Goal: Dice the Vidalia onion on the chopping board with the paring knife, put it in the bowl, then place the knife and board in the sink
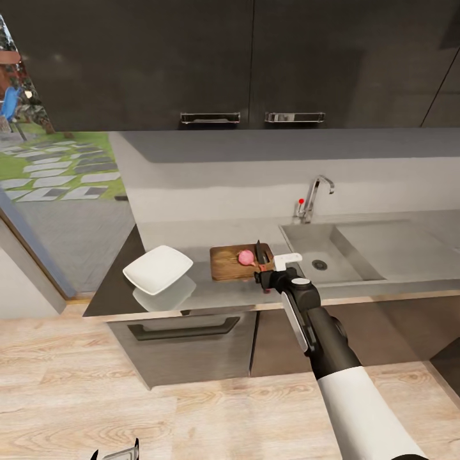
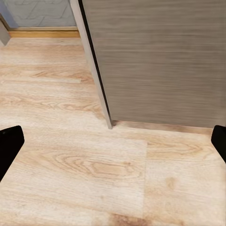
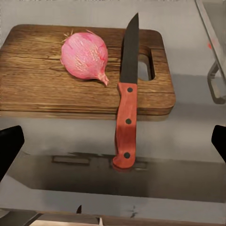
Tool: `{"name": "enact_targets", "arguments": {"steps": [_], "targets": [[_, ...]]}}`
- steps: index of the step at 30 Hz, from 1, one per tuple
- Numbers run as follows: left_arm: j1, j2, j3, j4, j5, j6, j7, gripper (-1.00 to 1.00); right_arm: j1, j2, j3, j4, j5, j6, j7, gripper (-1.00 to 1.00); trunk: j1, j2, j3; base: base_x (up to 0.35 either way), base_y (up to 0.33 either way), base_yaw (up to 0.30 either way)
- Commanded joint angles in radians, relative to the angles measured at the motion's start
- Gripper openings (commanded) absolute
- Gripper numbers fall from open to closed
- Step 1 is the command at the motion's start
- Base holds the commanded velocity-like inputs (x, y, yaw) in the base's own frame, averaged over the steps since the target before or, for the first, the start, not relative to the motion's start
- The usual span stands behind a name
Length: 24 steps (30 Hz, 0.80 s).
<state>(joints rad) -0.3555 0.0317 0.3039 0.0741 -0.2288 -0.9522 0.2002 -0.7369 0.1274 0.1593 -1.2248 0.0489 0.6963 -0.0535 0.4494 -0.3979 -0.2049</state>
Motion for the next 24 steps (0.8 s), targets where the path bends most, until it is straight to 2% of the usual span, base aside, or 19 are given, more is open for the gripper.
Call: {"name": "enact_targets", "arguments": {"steps": [1, 10, 24], "targets": [[-0.002, 0.001, 0.003, 0.004, -0.011, -0.005, 0.008, 1.00, -0.001, 0.000, 0.001, -0.001, 0.004, 0.005, -0.003, 1.00, 0.001, -0.002, -0.002, 0.000, 0.000, 0.000], [-0.002, 0.000, 0.003, 0.004, -0.011, -0.005, 0.008, 1.00, -0.001, 0.000, 0.002, 0.000, 0.004, 0.005, -0.003, 1.00, 0.001, -0.002, -0.006, 0.000, 0.000, 0.000], [-0.002, -0.003, 0.003, 0.004, -0.011, -0.005, 0.008, 1.00, -0.001, -0.003, 0.000, 0.001, 0.005, 0.005, -0.001, 1.00, 0.001, -0.002, -0.024, 0.000, 0.000, 0.000]]}}
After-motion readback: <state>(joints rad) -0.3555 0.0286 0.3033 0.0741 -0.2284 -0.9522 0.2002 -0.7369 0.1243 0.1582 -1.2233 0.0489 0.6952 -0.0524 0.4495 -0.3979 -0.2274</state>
